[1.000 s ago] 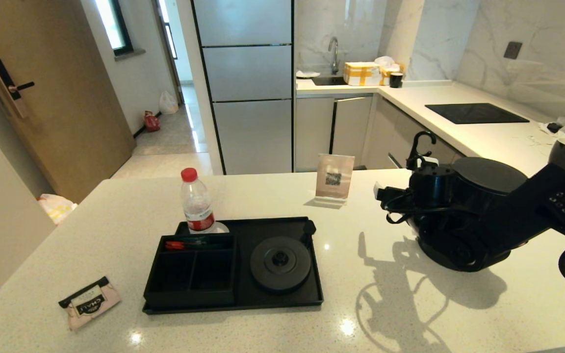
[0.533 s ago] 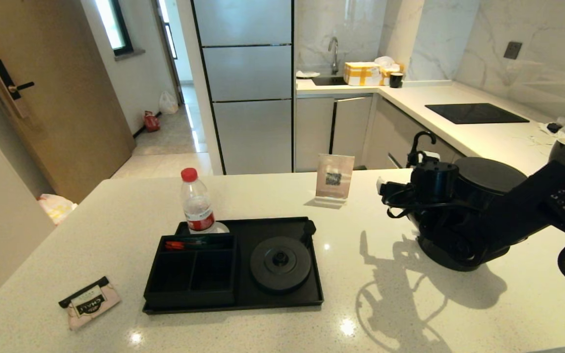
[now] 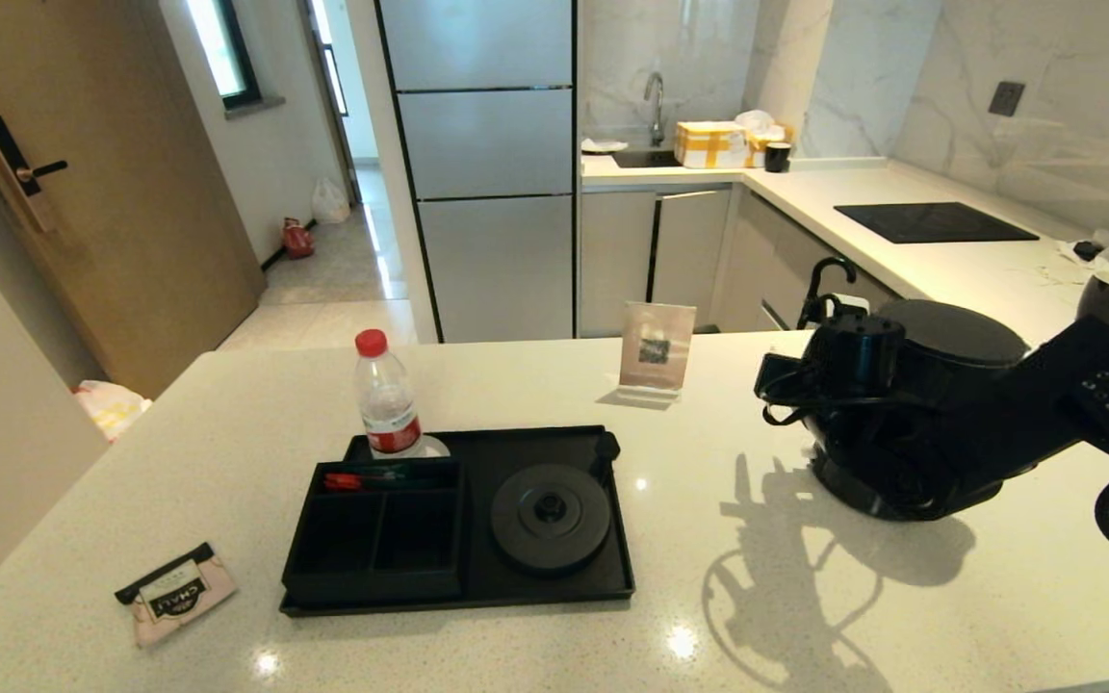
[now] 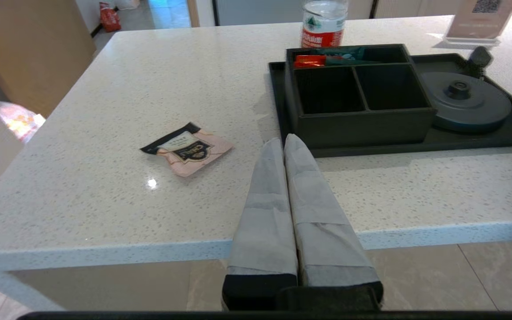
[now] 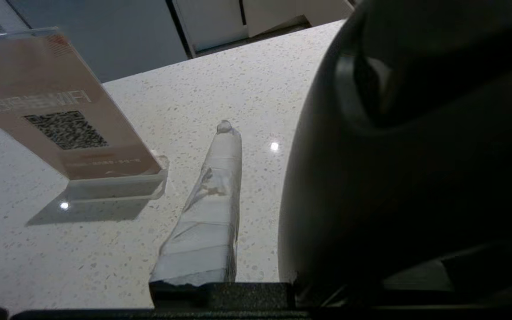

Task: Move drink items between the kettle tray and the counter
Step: Return the kettle to its original position

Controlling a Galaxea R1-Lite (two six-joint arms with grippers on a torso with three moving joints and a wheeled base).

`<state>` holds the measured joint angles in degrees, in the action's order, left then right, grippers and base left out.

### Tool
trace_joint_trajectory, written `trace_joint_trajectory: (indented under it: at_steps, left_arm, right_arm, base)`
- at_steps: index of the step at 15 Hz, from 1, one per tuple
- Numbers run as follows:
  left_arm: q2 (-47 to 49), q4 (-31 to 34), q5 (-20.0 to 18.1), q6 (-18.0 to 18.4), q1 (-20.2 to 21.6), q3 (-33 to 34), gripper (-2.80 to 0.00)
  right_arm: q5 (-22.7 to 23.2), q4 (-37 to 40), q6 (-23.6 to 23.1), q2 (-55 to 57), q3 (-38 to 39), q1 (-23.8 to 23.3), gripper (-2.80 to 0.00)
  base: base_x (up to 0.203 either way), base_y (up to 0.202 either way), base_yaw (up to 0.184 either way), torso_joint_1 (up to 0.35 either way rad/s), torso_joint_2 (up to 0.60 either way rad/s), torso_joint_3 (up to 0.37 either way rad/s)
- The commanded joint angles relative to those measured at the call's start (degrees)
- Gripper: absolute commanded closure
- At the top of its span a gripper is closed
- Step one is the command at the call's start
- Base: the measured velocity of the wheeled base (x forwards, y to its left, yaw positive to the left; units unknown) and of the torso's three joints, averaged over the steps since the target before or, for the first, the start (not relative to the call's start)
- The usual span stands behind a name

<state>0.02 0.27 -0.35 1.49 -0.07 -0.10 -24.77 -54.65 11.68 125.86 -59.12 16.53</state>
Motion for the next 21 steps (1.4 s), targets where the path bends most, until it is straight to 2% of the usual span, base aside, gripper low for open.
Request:
trace_joint_trajectory:
  at_steps: [1,6,12,15,21]
  left_arm:
    - [-0.11,0.0,0.0,0.01,-0.01,0.01,0.0]
    - [-0.11,0.0,0.0,0.01,-0.01,0.01,0.0]
    - [-0.11,0.0,0.0,0.01,-0.01,0.01,0.0]
    - [-0.11,0.0,0.0,0.01,-0.01,0.01,0.0]
    - [-0.11,0.0,0.0,0.01,-0.01,0.01,0.0]
  right_arm:
    - [-0.1,-0.19,0.19,0.0,0.06,-0.01,0.0]
    - [0.43,-0.28,-1.48,-1.4,2.08,-0.01,0.0]
    - [6.27,-0.28,-3.24,-10.74,8.35,0.74,0.0]
    - [6.84,-0.28,-3.5,-11.07,8.76,0.87,0.0]
    - [10.71,-0.37,-11.41,-21.35,16.5,7.02,0.0]
  base:
    - [0.0,0.0,0.0,0.0,0.0,0.0]
    - [0.0,0.0,0.0,0.0,0.0,0.0]
    - [0.0,0.0,0.0,0.0,0.0,0.0]
    - [0.0,0.0,0.0,0.0,0.0,0.0]
    - [0.0,0.0,0.0,0.0,0.0,0.0]
